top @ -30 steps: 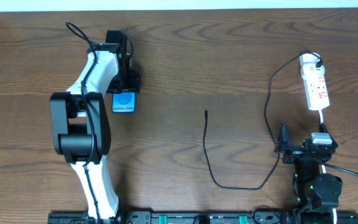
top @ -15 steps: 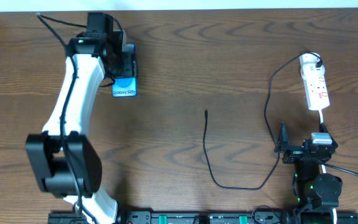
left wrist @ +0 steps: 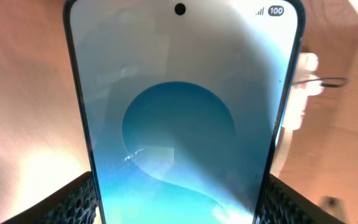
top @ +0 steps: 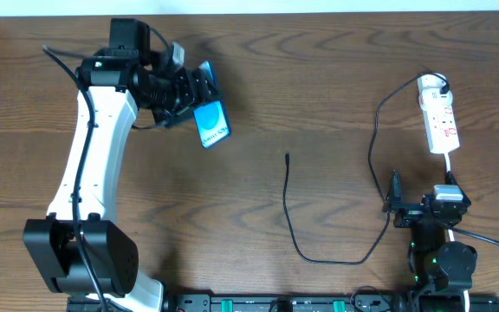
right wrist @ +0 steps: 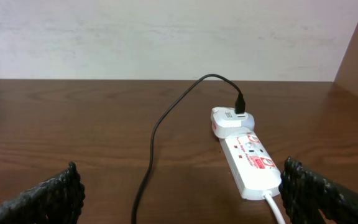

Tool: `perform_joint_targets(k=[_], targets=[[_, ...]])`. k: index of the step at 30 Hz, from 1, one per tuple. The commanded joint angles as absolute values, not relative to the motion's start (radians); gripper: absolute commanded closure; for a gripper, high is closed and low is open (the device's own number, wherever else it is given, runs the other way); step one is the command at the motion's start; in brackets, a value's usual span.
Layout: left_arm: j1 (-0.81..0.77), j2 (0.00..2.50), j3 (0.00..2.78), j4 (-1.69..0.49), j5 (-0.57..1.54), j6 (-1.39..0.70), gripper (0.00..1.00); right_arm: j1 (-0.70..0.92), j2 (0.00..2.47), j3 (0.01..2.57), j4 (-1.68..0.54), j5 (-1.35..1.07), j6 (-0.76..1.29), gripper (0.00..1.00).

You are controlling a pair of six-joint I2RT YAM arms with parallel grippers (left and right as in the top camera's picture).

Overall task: Plug charger to phone and switch on socket
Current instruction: 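Lift the phone with the left gripper and tilt it upright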

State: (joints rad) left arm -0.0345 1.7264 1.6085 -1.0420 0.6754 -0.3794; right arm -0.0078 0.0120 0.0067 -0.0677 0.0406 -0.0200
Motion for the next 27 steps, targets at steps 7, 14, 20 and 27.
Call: perform_joint_targets(k=[7,14,20,27], targets=[[-0.031,1.698,1.612,-1.117,1.048,-0.696,0.93,0.007,0.006,0.005,-0.072,0.039,-0.035,0.01],[-0.031,1.698,1.612,-1.126,1.213,-0.912,0.93,0.007,0.006,0.005,-0.072,0.039,-0.035,0.01],[-0.031,1.698,1.612,-1.126,1.232,-1.035,0.93,0.007,0.006,0.005,-0.072,0.039,-0.035,0.01],[-0.031,1.698,1.612,-1.126,1.323,-1.065,0.93,0.007,0.006,0.005,-0.072,0.039,-0.035,0.01]])
